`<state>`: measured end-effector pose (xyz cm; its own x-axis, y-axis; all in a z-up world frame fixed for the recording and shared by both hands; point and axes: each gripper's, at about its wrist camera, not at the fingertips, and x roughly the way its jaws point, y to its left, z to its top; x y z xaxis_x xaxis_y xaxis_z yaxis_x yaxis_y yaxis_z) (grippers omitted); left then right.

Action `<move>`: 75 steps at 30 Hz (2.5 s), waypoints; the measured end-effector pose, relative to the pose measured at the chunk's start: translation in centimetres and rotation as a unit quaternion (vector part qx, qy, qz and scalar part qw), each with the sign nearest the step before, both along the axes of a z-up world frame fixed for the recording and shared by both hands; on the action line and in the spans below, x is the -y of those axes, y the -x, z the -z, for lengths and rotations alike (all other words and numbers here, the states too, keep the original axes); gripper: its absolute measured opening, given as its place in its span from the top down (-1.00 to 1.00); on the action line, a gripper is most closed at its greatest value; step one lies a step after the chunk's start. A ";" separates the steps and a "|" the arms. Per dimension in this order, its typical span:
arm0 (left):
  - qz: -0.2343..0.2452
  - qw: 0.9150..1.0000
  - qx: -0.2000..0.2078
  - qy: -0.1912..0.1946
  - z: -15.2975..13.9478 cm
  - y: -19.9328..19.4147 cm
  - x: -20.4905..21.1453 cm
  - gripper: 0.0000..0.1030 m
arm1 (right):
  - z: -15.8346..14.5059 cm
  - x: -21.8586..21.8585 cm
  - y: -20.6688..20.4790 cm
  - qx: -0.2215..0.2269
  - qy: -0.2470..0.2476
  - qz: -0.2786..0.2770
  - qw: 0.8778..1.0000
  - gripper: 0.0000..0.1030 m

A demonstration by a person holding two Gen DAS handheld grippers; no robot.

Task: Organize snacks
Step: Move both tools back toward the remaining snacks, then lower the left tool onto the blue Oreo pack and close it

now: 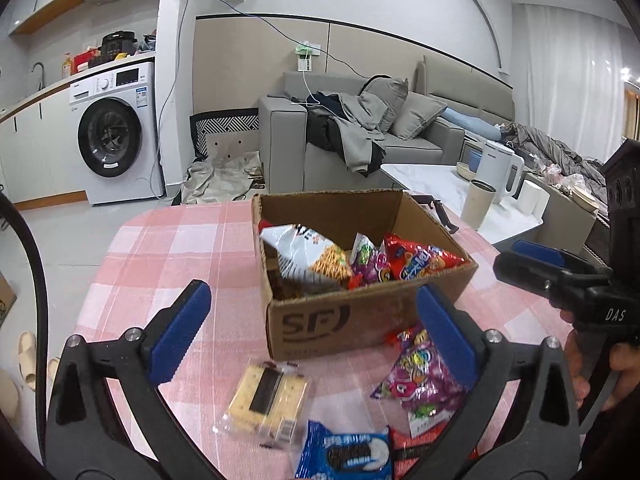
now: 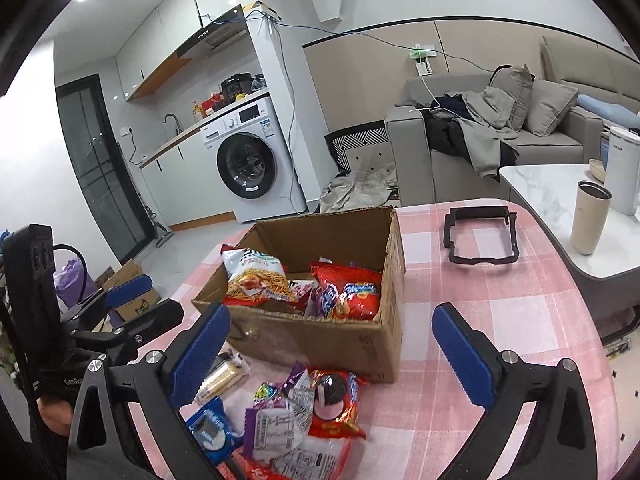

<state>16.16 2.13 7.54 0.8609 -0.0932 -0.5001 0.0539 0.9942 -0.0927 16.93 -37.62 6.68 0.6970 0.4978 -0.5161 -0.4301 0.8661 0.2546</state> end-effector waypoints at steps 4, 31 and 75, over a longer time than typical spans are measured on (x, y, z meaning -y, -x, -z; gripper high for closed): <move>-0.005 1.000 -0.002 0.000 0.3 1.6 -0.7 -0.99 | 0.3 0.1 1.4 -0.003 0.002 -0.008 1.000 -0.99; -0.018 0.999 -0.047 -0.018 4.6 5.4 -1.7 -0.99 | 4.6 -0.6 3.5 -0.052 0.045 -0.034 0.997 -0.99; 0.060 0.984 -0.158 -0.058 11.0 3.3 1.7 -0.99 | 5.8 -2.2 4.1 -0.077 0.047 -0.077 0.993 -0.99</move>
<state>12.84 0.46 -3.50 0.6473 -0.1124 -0.7539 0.1591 0.9872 -0.0106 12.79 -35.37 0.91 0.5259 0.5372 -0.6595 -0.5217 0.8161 0.2487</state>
